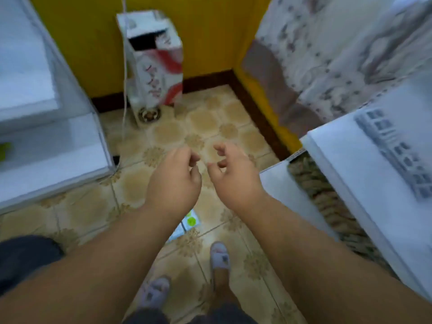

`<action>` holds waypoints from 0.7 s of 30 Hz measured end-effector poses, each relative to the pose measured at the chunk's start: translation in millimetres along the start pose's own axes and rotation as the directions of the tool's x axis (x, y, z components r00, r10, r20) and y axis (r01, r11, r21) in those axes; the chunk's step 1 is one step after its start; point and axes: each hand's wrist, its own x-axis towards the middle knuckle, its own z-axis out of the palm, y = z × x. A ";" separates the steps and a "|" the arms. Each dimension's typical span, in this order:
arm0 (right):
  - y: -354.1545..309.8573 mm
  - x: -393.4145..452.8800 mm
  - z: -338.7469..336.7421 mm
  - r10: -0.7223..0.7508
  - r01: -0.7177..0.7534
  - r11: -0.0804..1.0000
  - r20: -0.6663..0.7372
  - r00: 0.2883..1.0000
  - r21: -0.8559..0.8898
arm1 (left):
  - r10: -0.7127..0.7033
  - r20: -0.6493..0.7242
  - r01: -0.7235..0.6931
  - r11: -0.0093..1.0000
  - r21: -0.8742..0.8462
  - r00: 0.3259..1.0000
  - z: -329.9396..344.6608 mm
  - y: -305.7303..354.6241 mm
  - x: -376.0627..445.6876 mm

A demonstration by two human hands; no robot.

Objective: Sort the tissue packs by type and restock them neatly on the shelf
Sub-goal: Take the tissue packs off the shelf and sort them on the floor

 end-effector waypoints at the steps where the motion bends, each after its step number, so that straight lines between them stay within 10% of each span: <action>1: -15.6 -10.4 -21.6 -0.005 0.007 1.000 -0.087 0.996 0.015 | 0.093 0.003 -0.093 0.996 -0.013 0.996 -15.5 22.9 3.4; 9: -92.2 -134.2 -168.9 0.088 -0.051 0.996 -0.581 0.809 0.079 | 0.609 0.027 -0.605 0.791 -0.096 0.792 -102.6 186.8 -37.8; 21: -84.5 -342.9 -320.0 0.170 -0.045 0.985 -0.860 0.480 0.169 | 0.883 0.066 -0.825 0.460 -0.329 0.465 -108.8 370.1 -204.6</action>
